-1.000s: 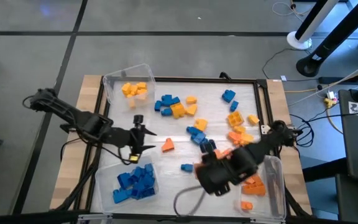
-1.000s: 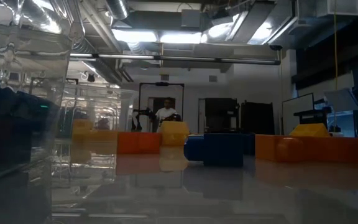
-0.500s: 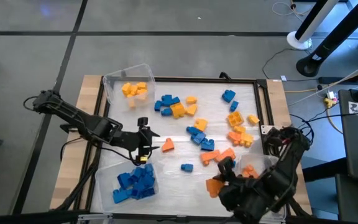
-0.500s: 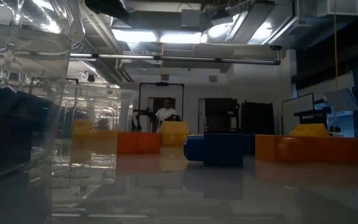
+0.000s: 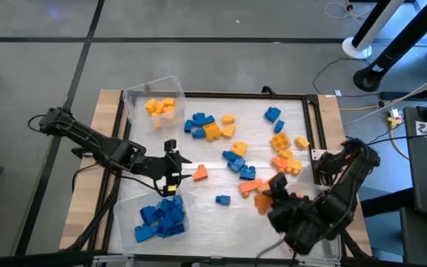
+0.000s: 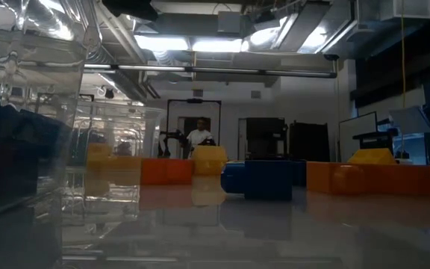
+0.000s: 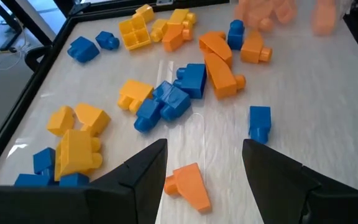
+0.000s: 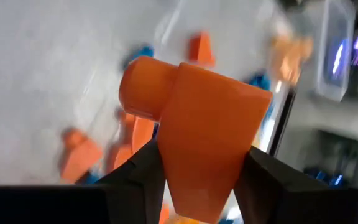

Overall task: Sort blocks
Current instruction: Put the orange game piece into the bottom right transparent bin

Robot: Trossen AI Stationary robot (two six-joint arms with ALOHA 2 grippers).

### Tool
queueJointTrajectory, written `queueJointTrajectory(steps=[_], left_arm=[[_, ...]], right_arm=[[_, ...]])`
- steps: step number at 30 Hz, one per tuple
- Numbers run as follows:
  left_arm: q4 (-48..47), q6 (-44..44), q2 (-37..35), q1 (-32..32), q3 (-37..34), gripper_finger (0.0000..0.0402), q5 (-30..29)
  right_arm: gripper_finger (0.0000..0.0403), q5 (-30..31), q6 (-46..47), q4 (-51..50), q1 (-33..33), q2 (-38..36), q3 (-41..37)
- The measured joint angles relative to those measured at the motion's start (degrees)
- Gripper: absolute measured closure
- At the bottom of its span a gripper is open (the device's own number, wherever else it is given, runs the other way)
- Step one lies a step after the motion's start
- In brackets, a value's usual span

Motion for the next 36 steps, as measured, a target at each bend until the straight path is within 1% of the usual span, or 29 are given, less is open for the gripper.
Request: queueJointTrajectory(steps=[4, 7, 10, 12, 14, 19, 21, 26, 28, 33, 36], left_arm=[[-0.03, 0.99, -0.02, 0.0, 0.0, 0.0204, 0.0], [-0.03, 1.2, -0.07, 0.09, 0.0, 0.0204, 0.0], [0.0, 1.33, -0.07, 0.13, 0.0, 0.0204, -0.02], [0.35, 3.04, -0.07, 0.33, 0.0, 0.0204, -0.02], [1.04, 4.38, -0.07, 1.13, 0.0, 0.0204, 0.04], [2.87, 4.02, -0.07, 5.06, 0.0, 0.0204, -0.01], [3.26, 4.16, 0.19, 6.8, 0.0, 0.0204, -0.04], [3.0, 4.13, 1.43, 10.04, 0.0, 0.0204, 0.0], [3.23, 4.15, 2.49, 10.83, 0.0, 0.0204, 0.36], [4.32, 4.24, 5.11, 12.27, 0.0, 0.0204, 3.04], [5.2, 4.82, 6.31, 13.13, -0.01, 0.0204, 4.35]], right_arm=[[0.0249, -1.22, 12.19, -0.2, 0.14, -8.72, -12.59], [0.0249, -6.3, 24.54, -0.07, 1.34, -13.98, -19.87], [0.0249, -10.46, 33.95, 1.05, 3.95, -17.62, -24.68], [0.0249, -11.73, 38.83, 2.83, 6.57, -18.75, -27.0], [0.0249, -11.67, 42.2, 4.77, 9.11, -18.81, -28.23], [0.0249, -11.63, 50.85, 8.47, 13.48, -18.16, -31.75], [0.0249, -12.11, 52.07, 9.95, 14.56, -17.82, -33.69], [0.0249, -17.79, 55.68, 15.99, 15.95, -16.99, -38.74], [0.0247, -19.04, 55.75, 18.93, 15.93, -17.06, -40.85], [0.0228, -19.68, 55.71, 24.16, 15.87, -17.04, -43.82], [0.0219, -19.63, 55.69, 25.39, 15.87, -17.04, -44.3]])
